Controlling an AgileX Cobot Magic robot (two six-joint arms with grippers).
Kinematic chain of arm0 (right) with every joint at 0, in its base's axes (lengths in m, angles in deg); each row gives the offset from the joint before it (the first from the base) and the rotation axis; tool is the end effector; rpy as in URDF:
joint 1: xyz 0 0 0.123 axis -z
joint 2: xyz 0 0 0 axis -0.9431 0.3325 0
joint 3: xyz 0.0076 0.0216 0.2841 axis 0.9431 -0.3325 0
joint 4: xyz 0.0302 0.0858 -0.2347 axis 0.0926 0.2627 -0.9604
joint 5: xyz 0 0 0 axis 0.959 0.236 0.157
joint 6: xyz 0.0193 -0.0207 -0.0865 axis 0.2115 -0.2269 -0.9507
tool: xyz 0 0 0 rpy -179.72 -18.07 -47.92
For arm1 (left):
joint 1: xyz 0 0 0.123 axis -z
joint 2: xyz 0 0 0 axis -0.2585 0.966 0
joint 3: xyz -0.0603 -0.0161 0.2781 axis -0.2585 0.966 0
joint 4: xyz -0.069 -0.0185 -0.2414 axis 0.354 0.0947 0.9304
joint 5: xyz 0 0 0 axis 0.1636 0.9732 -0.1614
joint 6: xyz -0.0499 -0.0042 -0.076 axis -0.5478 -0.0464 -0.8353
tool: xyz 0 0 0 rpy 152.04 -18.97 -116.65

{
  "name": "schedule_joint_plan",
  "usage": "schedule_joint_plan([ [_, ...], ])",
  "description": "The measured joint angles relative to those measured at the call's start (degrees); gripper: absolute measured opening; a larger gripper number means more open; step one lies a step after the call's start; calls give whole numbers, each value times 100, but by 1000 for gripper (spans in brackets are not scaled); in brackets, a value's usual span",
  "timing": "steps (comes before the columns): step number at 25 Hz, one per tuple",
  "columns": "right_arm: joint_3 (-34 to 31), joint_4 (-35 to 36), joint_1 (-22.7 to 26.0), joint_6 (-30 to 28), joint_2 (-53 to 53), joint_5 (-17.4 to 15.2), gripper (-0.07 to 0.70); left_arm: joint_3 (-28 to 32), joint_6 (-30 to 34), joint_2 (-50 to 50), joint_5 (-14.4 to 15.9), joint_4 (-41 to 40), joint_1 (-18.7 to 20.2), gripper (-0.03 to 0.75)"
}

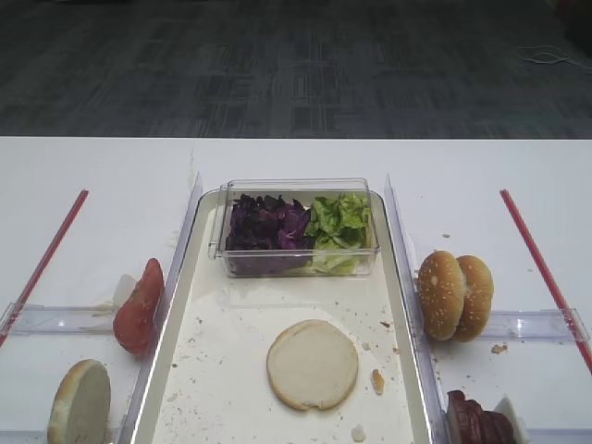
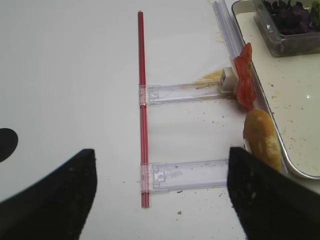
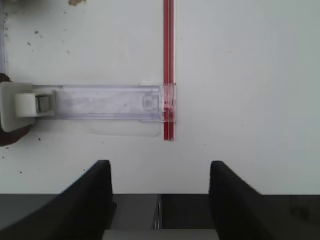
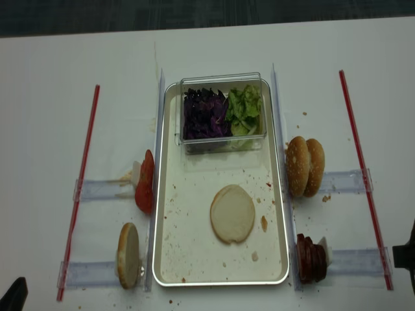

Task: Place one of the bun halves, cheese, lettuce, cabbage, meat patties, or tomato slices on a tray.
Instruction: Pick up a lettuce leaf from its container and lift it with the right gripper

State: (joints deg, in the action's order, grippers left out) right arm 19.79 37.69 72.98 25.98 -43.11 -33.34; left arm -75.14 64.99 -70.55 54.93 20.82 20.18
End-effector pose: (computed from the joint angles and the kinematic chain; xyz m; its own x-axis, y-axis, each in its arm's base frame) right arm 0.0989 0.0006 0.2330 -0.9579 0.0051 -0.2870 -0.0067 0.9992 0.0400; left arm -0.0115 0.0089 0.2660 -0.5475 -0.0165 -0.8366 -0.0172 0.9998 -0.0084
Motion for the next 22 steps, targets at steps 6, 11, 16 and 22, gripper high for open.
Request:
schedule_joint_plan([
  [6,0,0,0,0,683,87,469,0,0,0,0,0,0,533],
  [11,121,0,0,0,811,114,469,0,0,0,0,0,0,533],
  [16,773,0,-2,0,1601,332,469,0,0,0,0,0,0,533],
  [22,2127,22,-2,-130,3293,493,469,0,0,0,0,0,0,534],
])
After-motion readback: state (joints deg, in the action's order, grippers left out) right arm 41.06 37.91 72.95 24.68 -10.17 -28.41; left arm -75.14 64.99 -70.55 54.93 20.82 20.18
